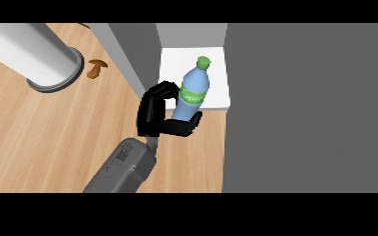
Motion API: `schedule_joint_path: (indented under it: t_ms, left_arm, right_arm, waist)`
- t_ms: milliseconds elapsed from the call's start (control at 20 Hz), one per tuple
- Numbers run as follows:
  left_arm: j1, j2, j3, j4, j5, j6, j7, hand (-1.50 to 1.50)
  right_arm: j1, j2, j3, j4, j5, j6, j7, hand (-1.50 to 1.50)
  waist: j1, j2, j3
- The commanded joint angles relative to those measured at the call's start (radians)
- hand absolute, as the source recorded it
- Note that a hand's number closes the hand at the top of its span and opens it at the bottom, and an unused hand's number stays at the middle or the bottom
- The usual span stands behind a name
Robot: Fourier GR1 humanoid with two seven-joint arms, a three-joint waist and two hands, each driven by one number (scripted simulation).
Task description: Pick up the bottled water, place it into the cabinet and close the cabinet
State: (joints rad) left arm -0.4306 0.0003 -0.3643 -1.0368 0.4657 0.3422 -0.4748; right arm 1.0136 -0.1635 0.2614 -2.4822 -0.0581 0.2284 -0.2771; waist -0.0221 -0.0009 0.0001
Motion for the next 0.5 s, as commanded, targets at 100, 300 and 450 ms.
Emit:
schedule_joint_path:
  t_ms: [100, 300, 450]
  left_arm:
    - [-0.195, 0.0, -0.059, 0.066, 0.054, 0.158, 0.072, 1.5]
    - [-0.327, 0.0, -0.085, 0.207, 0.059, 0.231, 0.101, 1.5]
    - [-0.393, 0.0, -0.037, 0.305, 0.1, 0.248, 0.093, 1.5]
  right_arm:
    - [-0.056, -0.001, -0.047, -0.09, -0.111, -0.018, 0.119, -1.5]
    - [-0.005, -0.002, -0.058, -0.05, -0.115, 0.029, 0.017, -1.5]
    - [0.021, -0.01, -0.054, -0.122, -0.127, 0.027, 0.067, -1.5]
  waist:
    - [0.0, 0.005, 0.0]
    - [-0.023, 0.004, 0.0]
    - [-0.03, 0.009, -0.001]
